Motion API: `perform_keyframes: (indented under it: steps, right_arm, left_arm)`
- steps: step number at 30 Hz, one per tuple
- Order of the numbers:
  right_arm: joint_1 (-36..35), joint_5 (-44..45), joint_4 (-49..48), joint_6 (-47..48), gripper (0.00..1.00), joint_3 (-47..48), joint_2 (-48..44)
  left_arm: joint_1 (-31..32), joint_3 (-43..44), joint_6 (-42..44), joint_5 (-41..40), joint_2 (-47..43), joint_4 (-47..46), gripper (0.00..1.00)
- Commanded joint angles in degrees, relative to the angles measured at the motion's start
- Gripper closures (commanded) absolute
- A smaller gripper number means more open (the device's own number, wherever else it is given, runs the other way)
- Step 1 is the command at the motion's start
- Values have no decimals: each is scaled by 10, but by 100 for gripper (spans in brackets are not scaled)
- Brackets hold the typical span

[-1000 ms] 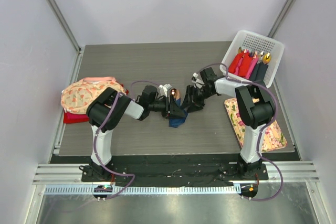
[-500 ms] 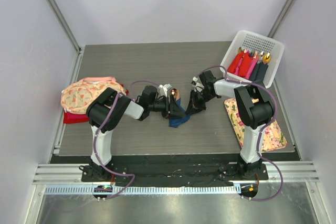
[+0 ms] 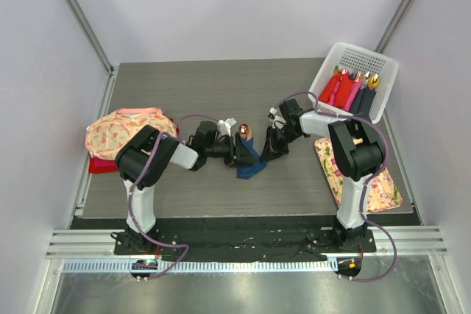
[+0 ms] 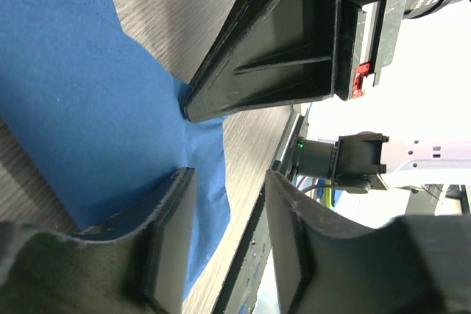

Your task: Place the utensils on the paper napkin and roll it up

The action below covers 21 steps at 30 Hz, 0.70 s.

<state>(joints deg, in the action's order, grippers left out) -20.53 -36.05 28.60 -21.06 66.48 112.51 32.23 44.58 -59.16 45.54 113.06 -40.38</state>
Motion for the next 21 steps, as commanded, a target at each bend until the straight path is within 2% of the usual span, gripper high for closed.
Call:
perform_keyframes:
  steps: [1,2,3,5,6,8,9,11,12,15,18,21]
  right_arm:
    - [-6,64,30,26,99,-14,16]
    - [-6,64,30,25,99,-14,15]
    - [-6,64,30,26,99,-14,13]
    - [-6,63,30,26,99,-14,13]
    - [-6,62,30,28,99,-14,12]
    - [-6,52,29,30,99,-13,10]
    - [-6,48,27,30,94,-9,5]
    - [-6,30,19,28,81,-6,-2]
    - [-4,27,9,23,68,-2,-8]
    - [-4,19,-6,16,50,22,-12]
    - [-5,20,-14,14,44,51,-5]
    - [-5,24,-16,12,44,73,14]
  left_arm:
    - [-2,-8,11,-4,-31,21,56]
    - [-2,-8,26,-3,-30,38,58]
    - [-1,-7,39,-6,-30,61,66]
    - [-1,-4,68,-9,-31,100,73]
    - [-1,-3,96,-11,-31,130,80]
    - [-1,1,119,-13,-22,162,89]
    - [-1,0,135,-13,-20,173,91]
    - [-1,-1,143,-12,-11,179,95]
    - [-1,0,149,-12,-9,184,96]
    - [-1,4,154,-12,-2,185,96]
    - [-1,8,159,-13,1,191,97]
    - [-1,8,159,-15,5,190,97]
